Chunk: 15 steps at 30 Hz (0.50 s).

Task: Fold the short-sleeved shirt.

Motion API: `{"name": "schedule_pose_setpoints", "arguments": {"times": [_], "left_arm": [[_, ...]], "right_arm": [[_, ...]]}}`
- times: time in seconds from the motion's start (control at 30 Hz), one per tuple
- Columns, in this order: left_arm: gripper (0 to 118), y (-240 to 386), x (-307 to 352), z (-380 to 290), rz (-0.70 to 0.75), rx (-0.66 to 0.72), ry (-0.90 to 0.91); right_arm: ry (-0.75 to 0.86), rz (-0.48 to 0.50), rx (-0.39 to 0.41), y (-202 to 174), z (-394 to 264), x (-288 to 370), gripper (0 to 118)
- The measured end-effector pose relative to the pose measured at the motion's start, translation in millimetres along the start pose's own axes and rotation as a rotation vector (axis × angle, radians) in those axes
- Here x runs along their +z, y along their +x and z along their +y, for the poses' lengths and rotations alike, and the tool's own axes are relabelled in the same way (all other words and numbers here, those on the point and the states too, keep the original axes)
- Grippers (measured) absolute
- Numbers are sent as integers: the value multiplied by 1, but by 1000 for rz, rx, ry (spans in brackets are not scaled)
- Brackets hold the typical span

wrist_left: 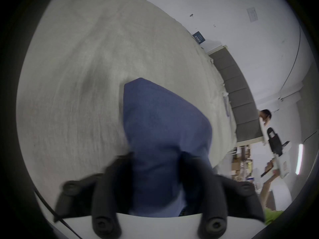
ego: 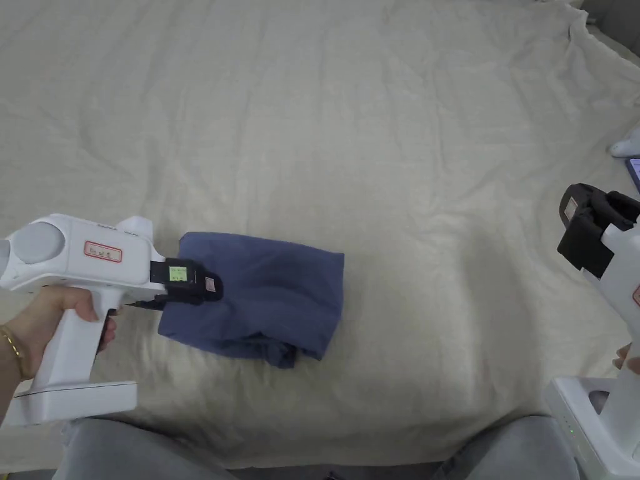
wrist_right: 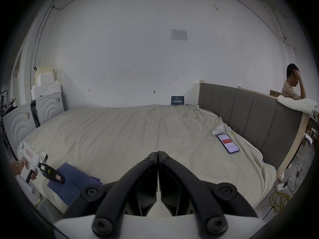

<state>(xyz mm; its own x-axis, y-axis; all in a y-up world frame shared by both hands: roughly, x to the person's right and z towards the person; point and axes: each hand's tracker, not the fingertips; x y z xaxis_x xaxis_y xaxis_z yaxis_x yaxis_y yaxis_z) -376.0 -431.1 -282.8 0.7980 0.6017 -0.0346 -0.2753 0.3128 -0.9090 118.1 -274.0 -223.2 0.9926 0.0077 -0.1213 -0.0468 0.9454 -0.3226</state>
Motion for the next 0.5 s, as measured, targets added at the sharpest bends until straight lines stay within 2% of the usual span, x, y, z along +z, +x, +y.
{"name": "schedule_pose_setpoints", "arguments": {"times": [0.07,0.13,0.23,0.33,0.5], "left_arm": [[21,9,2,2,16,21,-7],[19,10,9,6,39,122,-24],[18,25,24,9,71,147,-24],[17,31,47,16,105,77,-15],[17,9,106,33,293,13,19]], "right_arm": [[-3,5,4,-2,0,-1,0],[-5,13,7,-4,0,-3,0],[-2,23,5,-6,1,-4,0],[2,37,9,-10,7,-6,0],[22,57,30,-18,19,-9,0]]}}
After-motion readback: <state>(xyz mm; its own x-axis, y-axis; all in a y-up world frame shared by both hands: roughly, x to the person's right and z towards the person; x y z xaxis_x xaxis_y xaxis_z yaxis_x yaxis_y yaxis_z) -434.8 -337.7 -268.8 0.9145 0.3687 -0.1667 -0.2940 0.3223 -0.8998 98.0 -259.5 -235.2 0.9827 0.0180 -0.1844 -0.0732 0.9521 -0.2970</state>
